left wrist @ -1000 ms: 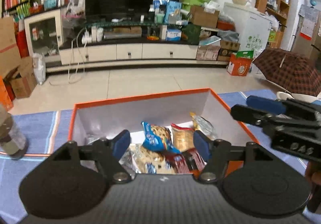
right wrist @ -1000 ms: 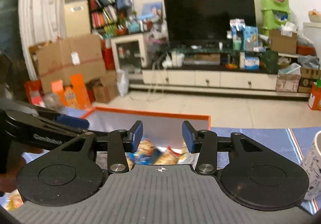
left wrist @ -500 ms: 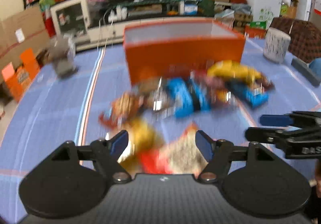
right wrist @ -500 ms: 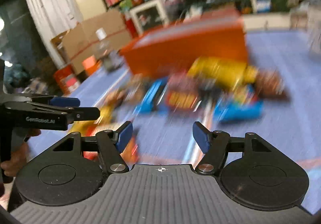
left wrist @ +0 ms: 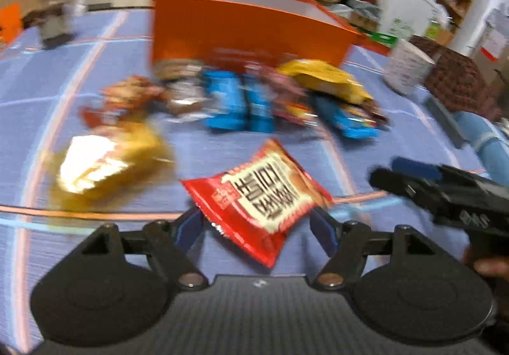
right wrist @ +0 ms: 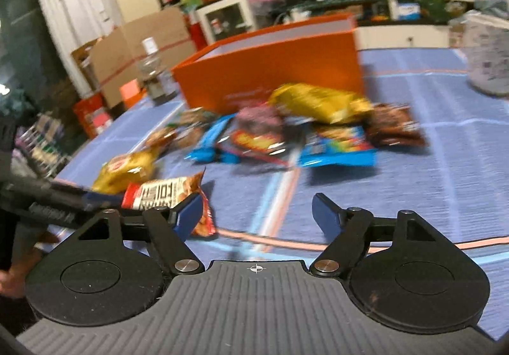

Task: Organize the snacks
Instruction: 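Grasp a yellow cake pack with the left tool while the right tool grasps a red biscuit pack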

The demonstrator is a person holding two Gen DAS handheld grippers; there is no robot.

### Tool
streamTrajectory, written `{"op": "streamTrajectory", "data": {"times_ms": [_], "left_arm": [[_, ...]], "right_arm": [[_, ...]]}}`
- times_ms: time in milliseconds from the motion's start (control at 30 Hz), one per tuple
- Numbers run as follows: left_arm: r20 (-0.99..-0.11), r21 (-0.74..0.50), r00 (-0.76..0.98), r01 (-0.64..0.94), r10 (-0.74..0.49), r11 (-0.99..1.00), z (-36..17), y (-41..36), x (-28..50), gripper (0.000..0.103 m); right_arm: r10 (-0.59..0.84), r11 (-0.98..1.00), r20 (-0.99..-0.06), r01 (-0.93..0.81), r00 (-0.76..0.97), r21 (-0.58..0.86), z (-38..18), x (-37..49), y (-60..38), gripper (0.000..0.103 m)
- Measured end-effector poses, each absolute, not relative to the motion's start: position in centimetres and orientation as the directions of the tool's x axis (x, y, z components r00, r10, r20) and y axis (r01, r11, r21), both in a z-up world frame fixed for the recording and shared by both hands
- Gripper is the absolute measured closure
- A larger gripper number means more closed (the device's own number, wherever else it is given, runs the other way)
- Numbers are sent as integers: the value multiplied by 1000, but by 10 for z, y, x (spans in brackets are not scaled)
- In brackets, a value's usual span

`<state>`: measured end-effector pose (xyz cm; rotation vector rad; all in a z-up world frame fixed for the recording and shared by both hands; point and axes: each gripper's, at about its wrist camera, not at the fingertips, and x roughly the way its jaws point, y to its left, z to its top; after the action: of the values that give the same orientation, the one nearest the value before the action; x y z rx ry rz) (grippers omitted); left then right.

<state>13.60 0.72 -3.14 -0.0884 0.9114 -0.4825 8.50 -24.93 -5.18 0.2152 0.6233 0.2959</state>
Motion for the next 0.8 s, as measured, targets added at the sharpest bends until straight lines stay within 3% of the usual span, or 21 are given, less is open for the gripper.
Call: {"op": "streamTrajectory", "data": {"times_ms": [133, 267, 533, 800], "left_arm": [[-731, -320, 444, 448, -518, 835, -37, -39, 122, 31], [-740, -232, 449, 528, -500, 817, -27, -67, 106, 31], [-673, 59, 708, 341, -215, 938, 26, 34, 118, 27], [-732, 48, 661, 290, -164, 956, -5, 80, 178, 23]], "right_arm": [[276, 943, -522, -123, 807, 309, -47, 79, -282, 35], [258, 934, -505, -79, 824, 348, -44, 74, -302, 34], [343, 929, -526, -200, 778, 311, -48, 77, -255, 34], [254, 967, -601, -180, 758, 182, -54, 96, -195, 21]]}}
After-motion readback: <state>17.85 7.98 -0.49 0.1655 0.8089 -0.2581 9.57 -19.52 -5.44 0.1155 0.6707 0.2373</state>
